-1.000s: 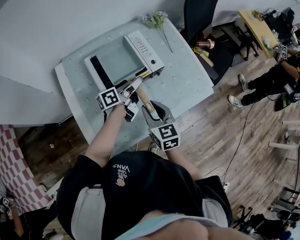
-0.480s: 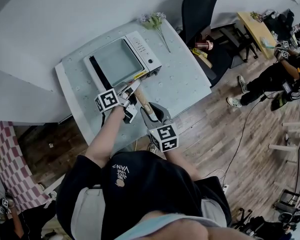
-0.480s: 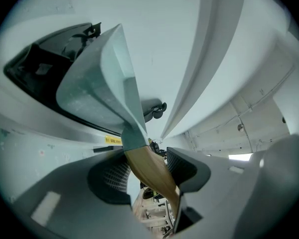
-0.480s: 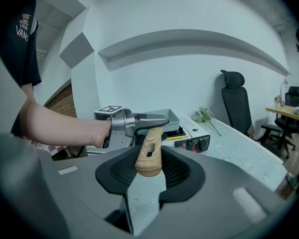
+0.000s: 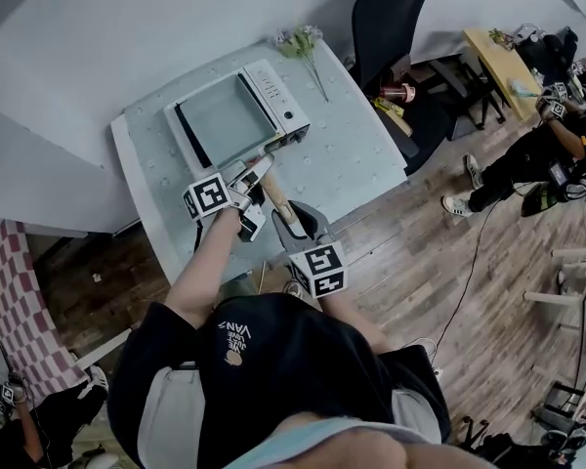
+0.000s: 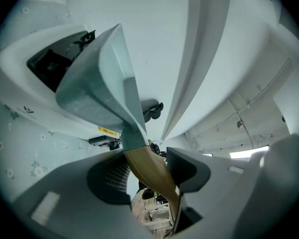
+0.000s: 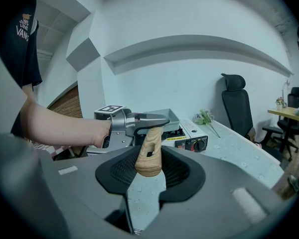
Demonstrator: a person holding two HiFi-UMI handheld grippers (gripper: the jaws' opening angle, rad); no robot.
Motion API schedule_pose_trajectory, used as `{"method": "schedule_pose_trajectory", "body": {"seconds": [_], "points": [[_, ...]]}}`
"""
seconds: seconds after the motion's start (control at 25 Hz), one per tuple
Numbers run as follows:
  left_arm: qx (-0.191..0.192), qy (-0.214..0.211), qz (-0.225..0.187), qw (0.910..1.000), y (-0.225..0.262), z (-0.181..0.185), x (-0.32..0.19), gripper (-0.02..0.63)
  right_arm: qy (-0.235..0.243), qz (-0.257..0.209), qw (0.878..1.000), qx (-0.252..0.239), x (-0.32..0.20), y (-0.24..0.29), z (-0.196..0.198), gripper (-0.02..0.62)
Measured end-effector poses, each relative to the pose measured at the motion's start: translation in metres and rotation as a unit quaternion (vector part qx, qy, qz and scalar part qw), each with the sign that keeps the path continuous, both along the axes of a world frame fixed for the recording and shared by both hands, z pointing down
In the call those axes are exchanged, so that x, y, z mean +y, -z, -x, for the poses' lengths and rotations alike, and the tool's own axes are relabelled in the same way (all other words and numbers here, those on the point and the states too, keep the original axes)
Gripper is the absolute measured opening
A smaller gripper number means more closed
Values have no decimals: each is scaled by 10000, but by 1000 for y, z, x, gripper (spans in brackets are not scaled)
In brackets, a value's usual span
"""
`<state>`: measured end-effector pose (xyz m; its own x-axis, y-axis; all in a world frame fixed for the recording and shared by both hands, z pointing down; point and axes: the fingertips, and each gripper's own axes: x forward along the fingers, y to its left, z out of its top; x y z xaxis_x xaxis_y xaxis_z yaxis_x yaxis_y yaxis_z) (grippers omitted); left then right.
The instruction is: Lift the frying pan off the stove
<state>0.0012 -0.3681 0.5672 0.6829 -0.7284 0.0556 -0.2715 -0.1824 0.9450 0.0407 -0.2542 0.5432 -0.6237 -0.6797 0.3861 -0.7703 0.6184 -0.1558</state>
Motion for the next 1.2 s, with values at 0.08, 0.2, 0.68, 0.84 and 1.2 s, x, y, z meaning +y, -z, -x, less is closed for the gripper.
{"method": "schedule_pose_trajectory", "body": {"seconds": [0.08,0.2,0.68,0.84,1.2], "points": [[-27,35,-30,10000,3,-4,5,207,46,-31,10000,-13,5,3,-4,132],[-40,106,-68,9999,7,-8,13,207,121,-68,9999,-7,13,4,-11,132],[-86,451,-150,9988,14,-37,63,206,487,-202,9985,-111,59,8,-48,132],[-140,569,-173,9981,17,-42,83,206,632,-234,9976,-150,78,12,-56,132],[-162,785,-161,9967,21,-33,119,206,872,-272,9957,-132,112,17,-53,132]]}}
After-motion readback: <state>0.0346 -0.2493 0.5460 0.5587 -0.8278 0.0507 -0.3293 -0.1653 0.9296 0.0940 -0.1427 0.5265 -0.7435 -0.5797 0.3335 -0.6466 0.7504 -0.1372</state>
